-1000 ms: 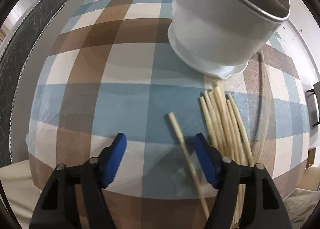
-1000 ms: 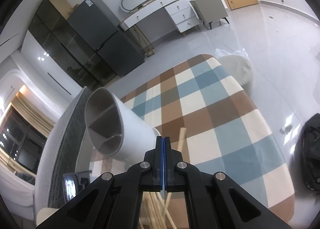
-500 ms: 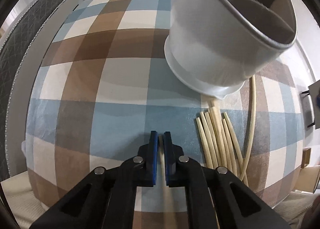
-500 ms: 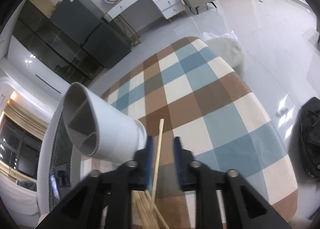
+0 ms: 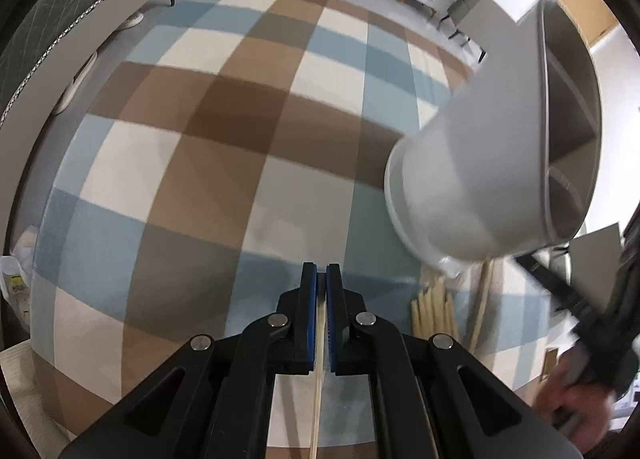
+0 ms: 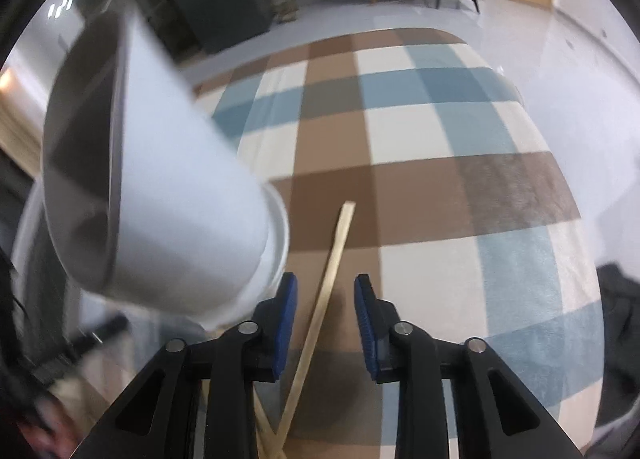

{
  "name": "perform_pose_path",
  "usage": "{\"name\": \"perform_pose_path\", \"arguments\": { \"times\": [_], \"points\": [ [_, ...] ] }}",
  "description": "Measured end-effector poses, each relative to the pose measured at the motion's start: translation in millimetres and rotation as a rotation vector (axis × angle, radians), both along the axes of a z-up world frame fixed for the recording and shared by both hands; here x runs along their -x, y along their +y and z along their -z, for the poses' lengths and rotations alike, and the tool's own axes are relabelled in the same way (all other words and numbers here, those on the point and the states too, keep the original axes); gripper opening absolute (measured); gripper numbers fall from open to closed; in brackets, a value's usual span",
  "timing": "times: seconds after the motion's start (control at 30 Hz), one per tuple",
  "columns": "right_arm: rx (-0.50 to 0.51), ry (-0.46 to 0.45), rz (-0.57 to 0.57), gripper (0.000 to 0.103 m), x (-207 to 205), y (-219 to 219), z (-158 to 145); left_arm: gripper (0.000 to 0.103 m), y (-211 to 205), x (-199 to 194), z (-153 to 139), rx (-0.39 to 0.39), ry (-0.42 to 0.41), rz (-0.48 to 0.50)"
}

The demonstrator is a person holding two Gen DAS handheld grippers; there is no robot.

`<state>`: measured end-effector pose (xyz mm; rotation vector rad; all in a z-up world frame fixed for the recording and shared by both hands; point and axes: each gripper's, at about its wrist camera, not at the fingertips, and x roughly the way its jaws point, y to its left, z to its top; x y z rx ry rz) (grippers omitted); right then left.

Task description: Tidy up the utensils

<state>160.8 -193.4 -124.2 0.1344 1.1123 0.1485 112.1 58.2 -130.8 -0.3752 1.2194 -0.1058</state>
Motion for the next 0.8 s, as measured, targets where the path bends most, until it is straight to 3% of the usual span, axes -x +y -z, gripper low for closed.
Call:
{"name": "perform_pose_path", "arguments": {
  "times": [0.1,0.13,0.23,0.27,0.6,0.7,0.77,0.8],
  "points": [
    [0.075,0.002,-0.009,0.015,7.0,10.3,6.5,0.0,5.9,3.7,-5.0,0.018,-0.019,-0.013],
    [0.09,0.01,-0.012,0.006,9.5,12.0,9.8,0.0,5.7,3.3,-5.7,0.034,-0.018,-0.017],
    [0.123,-0.002,-0.035,0.003,15.6,15.0,9.9,0.0,20.5,9.8,-4.7,0.048,-0.02,-0.03],
    [0.133,-0.007,-0.038,0.0,16.6,15.5,8.9,0.0,2.3,7.4,-13.1,0.051,-0.018,-0.033],
    [0.127,0.076,-0.096,0.0,48.4,-3.4,5.8,0.0,0.9,-6.8,-9.1,0.078,-0.016,-0.046],
    [0.069,0.027,-0.077,0.006,49.0,-5.1,-4.5,0.0,0.3,-6.9,-9.2,0.086,-0.012,-0.052],
    [0.06,0.024,-0.07,0.026,43.1,0.7,-4.1,0.0,-0.5,-6.4,-10.2,0.085,-0.012,-0.048],
    [0.08,0.026,-0.073,0.029,39.3,6.1,-0.9,0.0,-0.3,-6.8,-10.1,0.084,-0.011,-0.048]
  ]
}}
